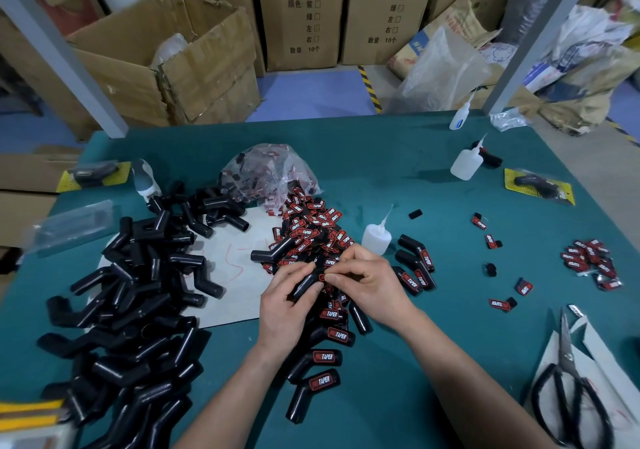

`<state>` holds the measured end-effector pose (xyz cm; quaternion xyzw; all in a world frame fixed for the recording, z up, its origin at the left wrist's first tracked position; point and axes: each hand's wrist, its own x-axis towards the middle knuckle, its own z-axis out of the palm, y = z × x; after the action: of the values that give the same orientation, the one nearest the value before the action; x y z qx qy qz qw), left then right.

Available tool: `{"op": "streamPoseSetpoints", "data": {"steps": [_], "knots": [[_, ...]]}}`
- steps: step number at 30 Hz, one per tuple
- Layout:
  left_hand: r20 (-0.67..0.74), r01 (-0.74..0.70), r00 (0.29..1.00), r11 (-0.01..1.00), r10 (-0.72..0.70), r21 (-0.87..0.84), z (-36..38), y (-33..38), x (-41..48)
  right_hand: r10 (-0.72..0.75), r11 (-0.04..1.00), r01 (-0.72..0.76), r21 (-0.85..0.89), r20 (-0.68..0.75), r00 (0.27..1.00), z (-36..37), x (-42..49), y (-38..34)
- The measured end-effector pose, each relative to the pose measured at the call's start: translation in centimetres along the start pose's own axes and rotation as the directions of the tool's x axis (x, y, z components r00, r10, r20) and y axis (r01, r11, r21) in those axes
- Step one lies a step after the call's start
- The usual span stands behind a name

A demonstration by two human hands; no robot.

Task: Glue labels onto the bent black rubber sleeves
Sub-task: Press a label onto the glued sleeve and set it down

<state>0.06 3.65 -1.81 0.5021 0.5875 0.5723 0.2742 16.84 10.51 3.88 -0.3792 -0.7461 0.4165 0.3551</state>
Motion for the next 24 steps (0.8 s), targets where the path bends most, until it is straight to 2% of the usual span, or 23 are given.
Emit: {"op": "streamPoseSetpoints", "data": {"steps": [15, 22, 24], "knots": [[-0.026, 0.024, 0.999, 1.0, -0.025, -0.02, 0.1, 0.59, -0.14, -0.016, 1.0, 0.016, -0.016, -0.006, 1.0, 0.19, -0.01, 0.31], [-0.051, 0.083, 0.995, 0.994, -0.087, -0.072, 0.26, 0.79, -0.33, -0.057, 0.998, 0.057, -0.029, 0.0, 0.998, 0.23, -0.05, 0.48], [-0.074, 0.152, 0.984, 0.98, -0.162, -0.132, 0.23, 0.75, -0.14, -0.042, 0.999, 0.04, -0.033, -0.07, 0.997, 0.0, 0.21, 0.6]]}}
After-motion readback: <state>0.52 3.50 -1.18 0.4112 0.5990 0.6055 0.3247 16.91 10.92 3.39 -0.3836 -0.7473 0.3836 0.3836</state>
